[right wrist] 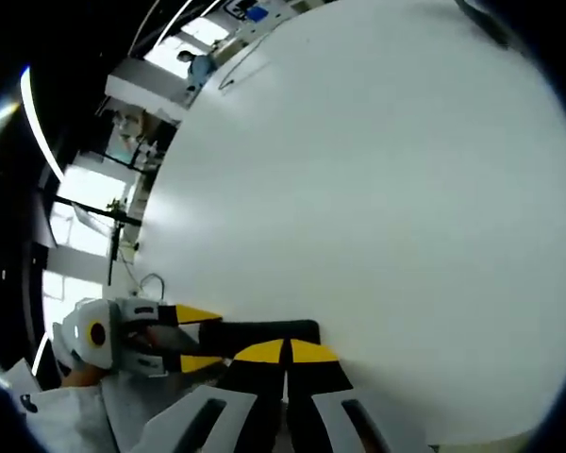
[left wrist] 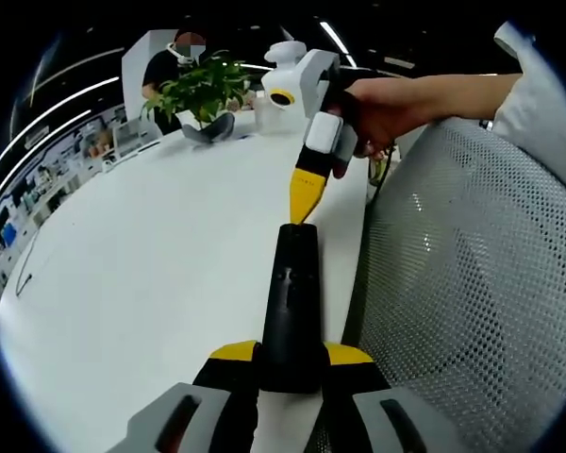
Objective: Press the specified remote control buttons in sequence, fully releasing each button before pressing the next.
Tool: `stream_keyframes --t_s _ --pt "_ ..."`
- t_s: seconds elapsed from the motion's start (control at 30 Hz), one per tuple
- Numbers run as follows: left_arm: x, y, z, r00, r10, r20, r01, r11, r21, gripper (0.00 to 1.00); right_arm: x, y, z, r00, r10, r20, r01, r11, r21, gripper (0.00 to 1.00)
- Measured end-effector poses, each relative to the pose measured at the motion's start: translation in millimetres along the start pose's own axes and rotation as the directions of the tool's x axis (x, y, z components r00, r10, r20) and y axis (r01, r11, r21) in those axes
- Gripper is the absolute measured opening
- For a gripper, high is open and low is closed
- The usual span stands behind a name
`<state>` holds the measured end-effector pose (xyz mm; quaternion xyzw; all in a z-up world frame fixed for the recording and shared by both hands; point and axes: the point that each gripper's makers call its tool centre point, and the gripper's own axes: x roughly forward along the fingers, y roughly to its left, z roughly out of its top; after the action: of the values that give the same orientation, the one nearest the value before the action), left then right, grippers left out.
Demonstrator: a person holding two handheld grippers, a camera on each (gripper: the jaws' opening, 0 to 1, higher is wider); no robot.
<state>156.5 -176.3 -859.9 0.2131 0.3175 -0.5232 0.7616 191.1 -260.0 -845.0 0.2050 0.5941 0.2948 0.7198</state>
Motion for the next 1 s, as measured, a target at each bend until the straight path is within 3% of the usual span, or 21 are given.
stream_keyframes --t_s 0.4,1.0 --pt "-0.1 -1.7 -0.6 1.000 -0.005 0.001 0.005 1.000 0.003 0.24 7.4 2.7 -7.9 0.998 -0.012 -0.055 0.011 0.999 -0.031 0.00" --pt "0.1 -1.4 -0.2 1.000 -0.004 0.003 0.004 1.000 -0.003 0.24 8.3 1.8 -4.5 0.999 -0.013 -0.031 0.012 0.999 -0.033 0.00"
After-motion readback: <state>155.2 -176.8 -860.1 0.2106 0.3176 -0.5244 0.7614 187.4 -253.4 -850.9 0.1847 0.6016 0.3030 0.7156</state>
